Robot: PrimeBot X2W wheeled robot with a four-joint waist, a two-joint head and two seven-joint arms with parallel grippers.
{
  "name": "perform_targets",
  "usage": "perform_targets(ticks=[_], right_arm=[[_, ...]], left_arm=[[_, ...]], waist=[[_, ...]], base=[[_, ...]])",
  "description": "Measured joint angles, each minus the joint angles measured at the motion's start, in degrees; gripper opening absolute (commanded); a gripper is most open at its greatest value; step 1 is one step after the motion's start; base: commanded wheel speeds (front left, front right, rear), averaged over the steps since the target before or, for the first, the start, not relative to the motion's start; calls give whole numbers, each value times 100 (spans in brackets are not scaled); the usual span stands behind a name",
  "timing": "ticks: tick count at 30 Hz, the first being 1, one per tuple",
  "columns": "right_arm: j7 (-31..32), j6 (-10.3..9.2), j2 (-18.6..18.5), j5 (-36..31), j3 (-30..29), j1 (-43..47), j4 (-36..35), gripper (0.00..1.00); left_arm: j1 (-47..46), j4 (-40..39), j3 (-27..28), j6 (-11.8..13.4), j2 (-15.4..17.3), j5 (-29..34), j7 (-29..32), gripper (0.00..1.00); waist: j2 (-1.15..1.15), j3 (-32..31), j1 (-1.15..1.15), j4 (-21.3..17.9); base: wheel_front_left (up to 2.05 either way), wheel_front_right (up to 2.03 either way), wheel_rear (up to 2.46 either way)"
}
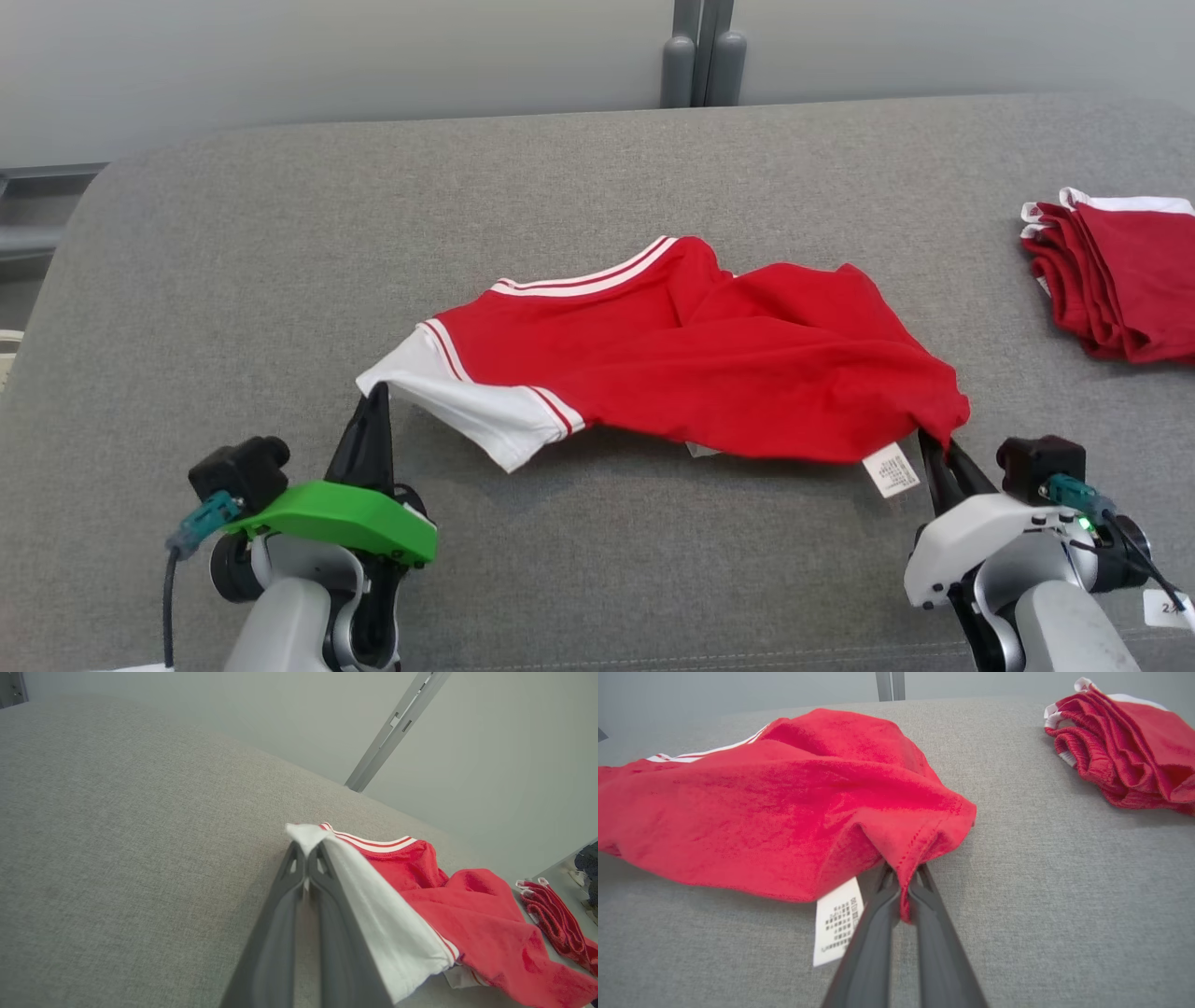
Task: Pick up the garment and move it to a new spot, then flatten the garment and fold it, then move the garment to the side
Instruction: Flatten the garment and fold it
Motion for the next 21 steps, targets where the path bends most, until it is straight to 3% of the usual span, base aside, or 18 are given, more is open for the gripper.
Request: perform_targets(ticks=[10, 14, 21], right_arm=[[548, 0, -115, -124, 444, -1138, -442, 0], [931, 0, -227, 467, 979, -2275, -88, 0], [1027, 0, -714, 820, 1610, -4019, 630, 0]], left_arm=[[-924, -499, 263, 85, 44, -474, 246, 0], [-1786, -343, 254, 83, 455, -328, 568, 0], [-3380, 104, 59, -54, 921, 70, 927, 0]], waist=[[0, 223, 0, -146], [0, 483, 0, -304], [0, 1069, 0, -502]], base=[[0, 0, 0], [0, 0, 0], [0, 0, 0]])
